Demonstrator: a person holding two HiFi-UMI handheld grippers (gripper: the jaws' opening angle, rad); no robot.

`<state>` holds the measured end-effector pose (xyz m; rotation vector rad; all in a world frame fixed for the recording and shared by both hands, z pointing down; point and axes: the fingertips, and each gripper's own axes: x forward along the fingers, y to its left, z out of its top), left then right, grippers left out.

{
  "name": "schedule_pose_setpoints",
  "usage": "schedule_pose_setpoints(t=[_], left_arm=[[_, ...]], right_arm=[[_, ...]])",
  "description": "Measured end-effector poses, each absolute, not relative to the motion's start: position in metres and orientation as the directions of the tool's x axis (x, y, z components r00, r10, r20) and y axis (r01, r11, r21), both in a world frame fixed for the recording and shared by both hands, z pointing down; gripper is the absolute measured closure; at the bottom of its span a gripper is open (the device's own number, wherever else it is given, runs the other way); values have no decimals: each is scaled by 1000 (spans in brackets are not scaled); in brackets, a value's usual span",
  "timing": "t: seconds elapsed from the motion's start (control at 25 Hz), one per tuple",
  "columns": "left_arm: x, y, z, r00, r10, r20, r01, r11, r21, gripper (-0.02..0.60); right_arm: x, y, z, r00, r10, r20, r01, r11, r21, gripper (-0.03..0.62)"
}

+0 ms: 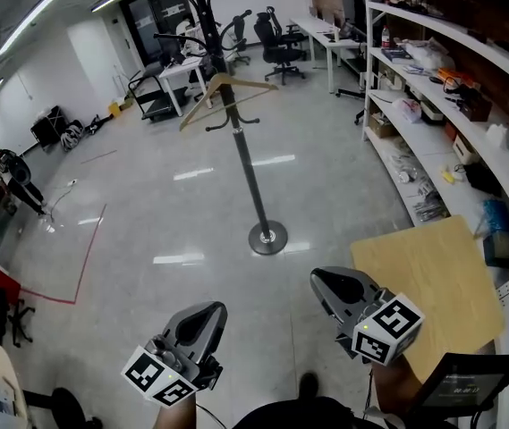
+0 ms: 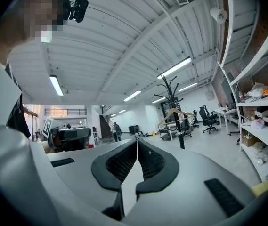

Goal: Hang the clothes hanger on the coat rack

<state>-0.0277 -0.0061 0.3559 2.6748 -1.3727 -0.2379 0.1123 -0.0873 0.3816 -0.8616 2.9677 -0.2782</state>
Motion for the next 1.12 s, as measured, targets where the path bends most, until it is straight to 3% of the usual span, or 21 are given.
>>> schedule_pose_setpoints(t=[0.68, 1.12], left_arm=[[-69, 205, 382, 639, -764, -94, -738, -642, 207, 583], [-24, 283, 370, 698, -708, -108, -689, -705, 169, 581]], right_arm=[[79, 132, 391, -786, -614, 73, -618, 776, -125, 586], [110, 231, 375, -769, -638, 43, -639, 764, -87, 586]])
